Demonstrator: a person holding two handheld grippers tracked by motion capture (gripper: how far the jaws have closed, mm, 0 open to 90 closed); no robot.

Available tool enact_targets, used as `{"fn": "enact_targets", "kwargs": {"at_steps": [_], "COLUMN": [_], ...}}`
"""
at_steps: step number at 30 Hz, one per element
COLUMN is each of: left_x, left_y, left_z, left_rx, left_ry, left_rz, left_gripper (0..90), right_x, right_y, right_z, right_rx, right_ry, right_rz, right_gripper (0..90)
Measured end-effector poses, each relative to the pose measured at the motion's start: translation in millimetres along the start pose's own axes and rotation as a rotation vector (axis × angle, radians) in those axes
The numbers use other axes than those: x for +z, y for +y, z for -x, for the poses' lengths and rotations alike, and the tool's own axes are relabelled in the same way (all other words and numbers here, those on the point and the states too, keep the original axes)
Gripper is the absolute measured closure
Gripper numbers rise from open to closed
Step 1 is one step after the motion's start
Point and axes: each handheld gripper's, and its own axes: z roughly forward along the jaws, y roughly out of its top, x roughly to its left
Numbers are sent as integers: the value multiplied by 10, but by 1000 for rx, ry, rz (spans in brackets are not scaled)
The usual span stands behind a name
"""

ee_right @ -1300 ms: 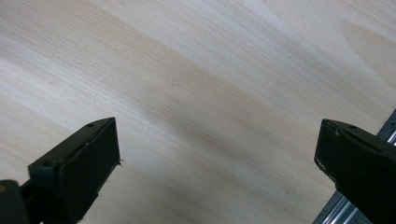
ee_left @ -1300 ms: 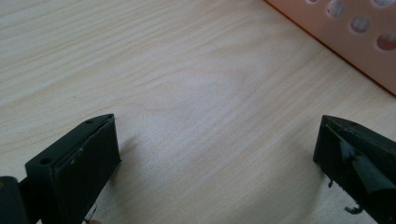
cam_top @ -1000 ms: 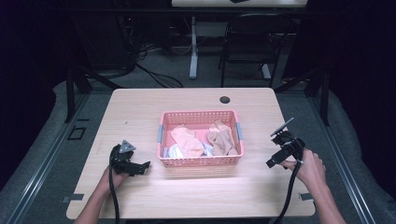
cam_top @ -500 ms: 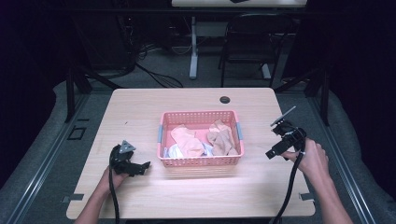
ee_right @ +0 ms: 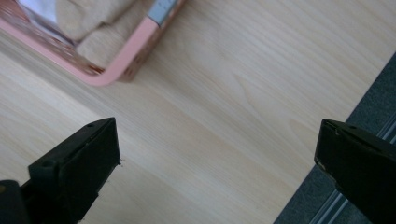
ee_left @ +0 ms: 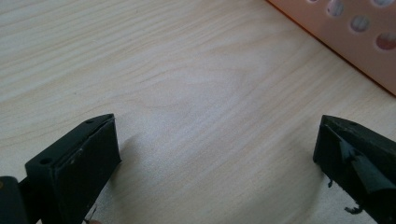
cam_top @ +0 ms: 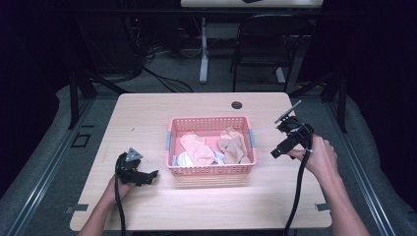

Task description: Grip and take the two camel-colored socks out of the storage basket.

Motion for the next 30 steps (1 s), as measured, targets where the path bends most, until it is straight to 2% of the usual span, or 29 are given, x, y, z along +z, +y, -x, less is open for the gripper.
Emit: {"fn": "enact_targets", "kwargs": {"at_steps": [2, 3, 13, 22, 30], "left_x": [0, 1, 1, 1, 1], "left_y": [-1, -1, -1, 0, 0], "left_z": [2, 3, 3, -1, -1], "left_rx": [-4, -4, -5, -1, -1], "left_ry": [1, 1, 0, -3, -3], "left_rz": [1, 1, 1, 0, 1], "left_gripper": [0, 0, 0, 0, 0], "right_x": [3, -13, -36, 63, 169], "right_y": [60, 94, 442, 730, 883], "right_z": [-53, -59, -285, -515, -664], "right_rx": [7, -14, -62, -114, -144], "right_ry": [3, 6, 25, 75, 101], "right_rz": [26, 9, 60, 103, 106], "right_gripper": [0, 0, 0, 0, 0]}}
